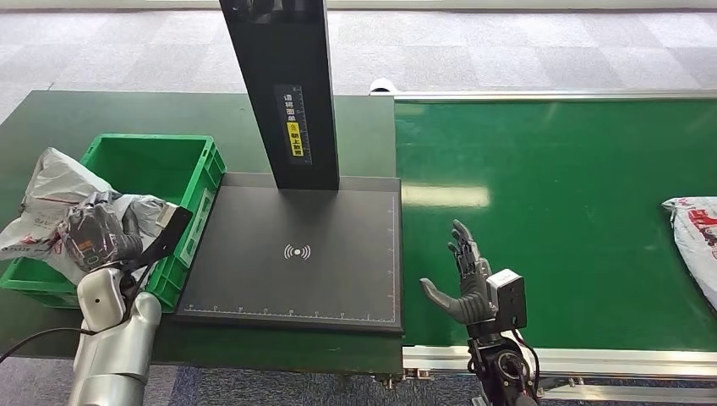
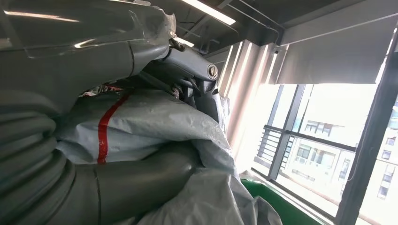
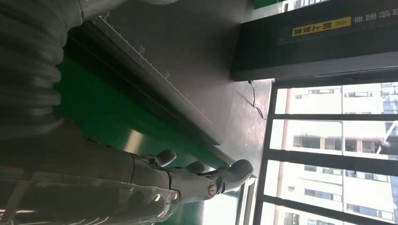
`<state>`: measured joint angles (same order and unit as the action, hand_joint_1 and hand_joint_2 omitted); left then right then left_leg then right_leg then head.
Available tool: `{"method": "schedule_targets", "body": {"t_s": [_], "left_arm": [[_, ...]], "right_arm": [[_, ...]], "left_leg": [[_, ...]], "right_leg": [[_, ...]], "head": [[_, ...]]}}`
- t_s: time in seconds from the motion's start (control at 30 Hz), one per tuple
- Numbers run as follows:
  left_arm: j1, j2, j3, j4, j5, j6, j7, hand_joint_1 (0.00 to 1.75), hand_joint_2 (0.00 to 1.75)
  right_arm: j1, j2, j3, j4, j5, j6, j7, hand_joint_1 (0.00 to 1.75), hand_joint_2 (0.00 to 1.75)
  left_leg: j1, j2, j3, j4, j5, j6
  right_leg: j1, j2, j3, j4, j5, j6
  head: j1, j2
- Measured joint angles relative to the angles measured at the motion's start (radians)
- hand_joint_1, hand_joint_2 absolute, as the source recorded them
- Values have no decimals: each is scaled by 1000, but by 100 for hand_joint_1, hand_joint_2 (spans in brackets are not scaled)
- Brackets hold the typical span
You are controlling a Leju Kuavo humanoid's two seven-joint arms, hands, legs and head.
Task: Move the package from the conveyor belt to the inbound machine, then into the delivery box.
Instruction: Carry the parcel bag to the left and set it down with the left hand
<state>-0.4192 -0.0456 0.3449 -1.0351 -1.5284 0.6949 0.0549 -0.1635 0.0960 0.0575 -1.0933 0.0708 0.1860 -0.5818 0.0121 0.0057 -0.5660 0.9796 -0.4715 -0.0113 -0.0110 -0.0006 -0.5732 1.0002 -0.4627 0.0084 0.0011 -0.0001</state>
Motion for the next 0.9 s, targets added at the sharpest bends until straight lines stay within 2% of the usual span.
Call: {"method": "schedule_targets", "body": {"t_s": [0.27,0.43,0.57,0.63,0.7,0.73,0.83,0.87,0.9], "left_arm": [[50,5,-45,-169,-24,2,22,0,175],[61,6,-53,-222,-24,2,22,0,175],[67,5,-57,-246,-20,2,13,0,0],[74,3,-57,-282,-8,2,-20,0,0],[78,-7,-47,-346,17,2,-102,0,0],[76,-20,-31,-387,41,3,-179,0,0],[41,-98,93,-509,180,5,-568,0,0],[29,-123,140,-546,232,5,-680,0,0],[22,-142,175,-580,279,5,-746,0,0]], "right_arm": [[0,8,-2,0,7,2,4,0,175],[0,11,-3,0,7,2,4,0,175],[0,13,-4,0,7,2,4,0,175],[0,13,-4,0,7,2,4,0,175],[-1,13,-4,0,7,1,4,0,175],[-1,13,-4,0,7,0,4,0,175],[-3,14,-4,1,6,-3,1,0,175],[-4,14,-4,2,5,-3,-2,0,175],[-5,15,-3,3,4,-4,-5,0,175]], "left_leg": [[0,0,0,0,0,0],[0,0,0,0,0,0],[0,0,0,0,0,0],[0,0,0,0,0,0],[0,0,0,0,0,0],[0,0,0,0,0,0],[0,0,-1,0,0,0],[0,1,-1,0,0,0],[0,1,0,0,0,0]], "right_leg": [[0,0,0,0,0,0],[0,0,0,0,0,0],[0,0,0,0,0,0],[0,0,0,0,0,0],[0,0,0,0,0,0],[0,0,0,0,0,0],[0,0,0,0,0,0],[0,0,0,0,0,0],[0,1,0,0,0,0]], "head": [[0,0],[0,0],[0,0],[0,0],[0,0],[0,0],[0,0],[0,0],[0,0]]}}
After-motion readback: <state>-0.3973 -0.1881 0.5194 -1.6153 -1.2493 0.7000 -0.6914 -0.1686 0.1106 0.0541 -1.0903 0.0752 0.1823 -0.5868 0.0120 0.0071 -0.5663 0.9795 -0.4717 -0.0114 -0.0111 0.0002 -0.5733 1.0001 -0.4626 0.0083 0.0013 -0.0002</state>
